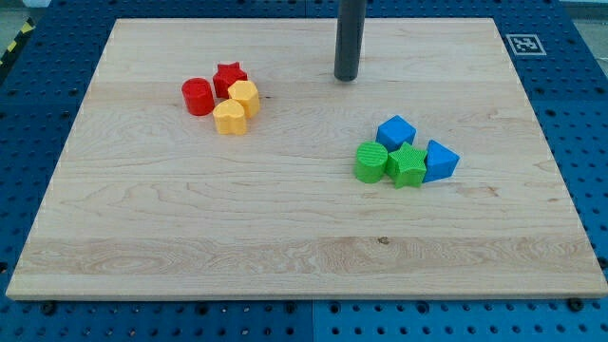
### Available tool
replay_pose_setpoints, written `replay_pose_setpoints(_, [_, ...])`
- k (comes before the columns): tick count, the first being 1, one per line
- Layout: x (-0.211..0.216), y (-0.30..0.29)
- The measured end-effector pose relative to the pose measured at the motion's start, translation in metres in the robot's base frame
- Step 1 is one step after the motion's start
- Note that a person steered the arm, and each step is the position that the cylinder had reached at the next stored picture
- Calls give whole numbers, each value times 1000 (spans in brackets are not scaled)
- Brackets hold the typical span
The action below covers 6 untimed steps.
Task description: Nudge the yellow heart along with the yellow hexagon up a bit
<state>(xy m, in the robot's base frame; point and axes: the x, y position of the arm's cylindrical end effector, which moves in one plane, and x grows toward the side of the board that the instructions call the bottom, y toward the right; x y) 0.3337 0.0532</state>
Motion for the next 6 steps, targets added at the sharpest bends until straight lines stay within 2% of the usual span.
replay_pose_setpoints(2, [59,-61])
replay_pose_setpoints(4, [112,-80])
replay_pose_setpoints(5, [124,-131])
replay_pose_setpoints(6, [107,-166])
